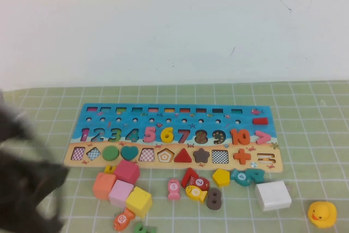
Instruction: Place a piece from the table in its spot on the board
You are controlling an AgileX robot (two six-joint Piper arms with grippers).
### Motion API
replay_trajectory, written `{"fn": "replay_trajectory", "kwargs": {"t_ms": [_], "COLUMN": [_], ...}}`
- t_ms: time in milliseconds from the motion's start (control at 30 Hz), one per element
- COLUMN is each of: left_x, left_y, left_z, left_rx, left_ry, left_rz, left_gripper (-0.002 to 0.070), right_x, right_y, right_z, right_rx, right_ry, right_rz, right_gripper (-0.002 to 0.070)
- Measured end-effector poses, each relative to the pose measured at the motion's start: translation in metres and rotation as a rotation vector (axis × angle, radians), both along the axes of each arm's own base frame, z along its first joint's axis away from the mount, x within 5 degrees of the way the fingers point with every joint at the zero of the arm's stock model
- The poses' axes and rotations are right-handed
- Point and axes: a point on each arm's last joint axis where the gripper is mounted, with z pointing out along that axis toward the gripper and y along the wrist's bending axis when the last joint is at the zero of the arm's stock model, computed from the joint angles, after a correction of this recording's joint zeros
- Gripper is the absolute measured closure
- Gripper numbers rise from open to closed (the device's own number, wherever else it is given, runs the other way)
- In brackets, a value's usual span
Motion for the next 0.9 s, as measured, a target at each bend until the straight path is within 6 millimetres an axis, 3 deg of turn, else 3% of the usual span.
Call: {"fn": "replay_trajectory", "kwargs": {"t_ms": [200, 467, 667, 900], "left_x": [-0.049, -0.101, -0.114, -0.098], "left_y": [0.025, 0.048, 0.055, 0.052], "left_z": [-0.001, -0.016, -0.018, -0.045], "left_rx": [-0.067, -0.053, -0.048, -0.100], "left_ry": [-0.068, 0.009, -0.006, -0.060], "left_rz": [0.044, 0.037, 0.044, 0.108], "left_gripper": [0.0675, 0.0676, 0.0676, 0.0676], "right_x": [0.000, 0.000, 0.000, 0.000], "right_y": [0.000, 0.000, 0.000, 0.000], "right_z": [0.000, 0.000, 0.000, 0.000], "right_rx": [0.000, 0.000, 0.000, 0.000], "right_ry": [0.000, 0.000, 0.000, 0.000], "right_rz": [0.000, 0.000, 0.000, 0.000], "right_gripper": [0.0678, 0.0678, 0.0678, 0.0678]}}
